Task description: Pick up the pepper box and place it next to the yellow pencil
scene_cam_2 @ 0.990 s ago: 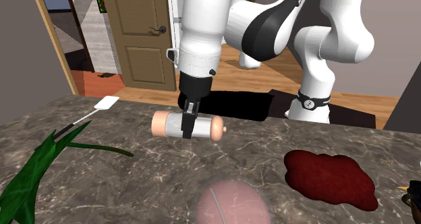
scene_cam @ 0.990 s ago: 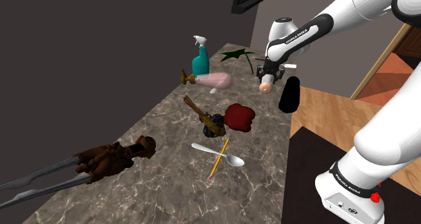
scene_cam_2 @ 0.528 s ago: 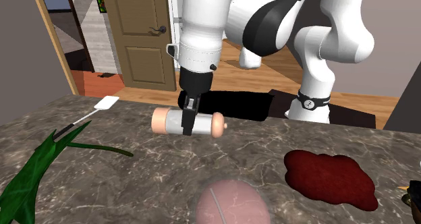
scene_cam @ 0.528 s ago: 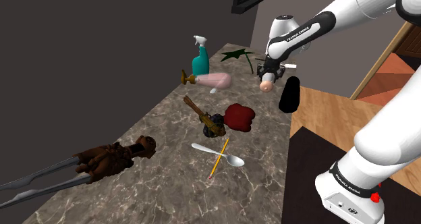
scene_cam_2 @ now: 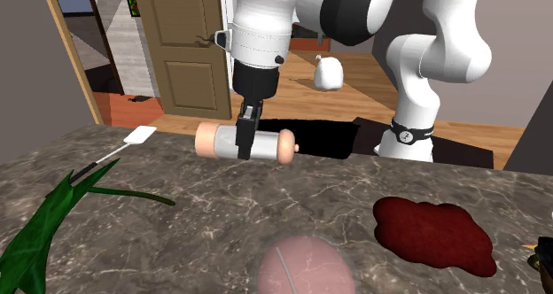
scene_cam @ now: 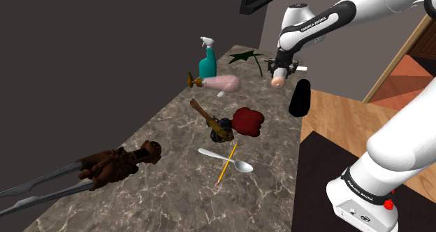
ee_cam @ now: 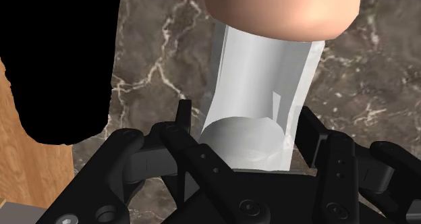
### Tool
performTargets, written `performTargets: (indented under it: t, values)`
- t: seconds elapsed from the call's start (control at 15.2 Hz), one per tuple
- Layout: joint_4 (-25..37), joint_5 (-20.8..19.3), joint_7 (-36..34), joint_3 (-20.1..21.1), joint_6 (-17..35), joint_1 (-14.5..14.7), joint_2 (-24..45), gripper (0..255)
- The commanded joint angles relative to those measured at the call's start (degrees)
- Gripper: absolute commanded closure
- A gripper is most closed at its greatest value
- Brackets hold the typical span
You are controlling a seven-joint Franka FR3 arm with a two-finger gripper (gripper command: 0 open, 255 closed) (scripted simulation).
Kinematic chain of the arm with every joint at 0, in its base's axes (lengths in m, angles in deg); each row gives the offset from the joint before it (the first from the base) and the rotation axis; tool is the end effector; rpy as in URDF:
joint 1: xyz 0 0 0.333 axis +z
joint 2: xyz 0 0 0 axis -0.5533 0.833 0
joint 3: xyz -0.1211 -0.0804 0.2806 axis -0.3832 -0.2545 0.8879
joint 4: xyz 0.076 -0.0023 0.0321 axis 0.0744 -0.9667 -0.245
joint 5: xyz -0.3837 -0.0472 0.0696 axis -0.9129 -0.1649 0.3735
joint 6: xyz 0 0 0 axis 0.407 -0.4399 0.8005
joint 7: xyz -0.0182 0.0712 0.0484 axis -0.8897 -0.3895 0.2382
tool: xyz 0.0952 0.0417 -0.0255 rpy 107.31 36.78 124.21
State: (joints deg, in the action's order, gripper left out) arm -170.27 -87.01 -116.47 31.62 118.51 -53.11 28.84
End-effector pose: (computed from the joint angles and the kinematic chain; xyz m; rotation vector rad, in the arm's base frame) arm 0.5079 -0.1894 0.3773 2.6475 -1.4105 0.1923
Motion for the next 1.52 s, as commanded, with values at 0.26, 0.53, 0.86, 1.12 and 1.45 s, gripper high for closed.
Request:
performTargets:
  t: [0.26, 0.53, 0.86, 1.12, 1.45]
  values:
    - [2.19, 0.75, 0.97, 0.11, -4.39, 0.10, -2.24, 255]
    - [3.91, 1.17, 1.56, 0.16, -7.35, 0.16, -3.52, 255]
    - [6.33, 1.63, 2.26, 0.22, -11.06, 0.24, -4.86, 255]
    - [5.46, 1.71, 1.56, 0.73, -12.50, 0.69, -7.03, 255]
    - [-3.21, 2.00, -3.23, 3.53, -12.88, 2.87, -15.33, 255]
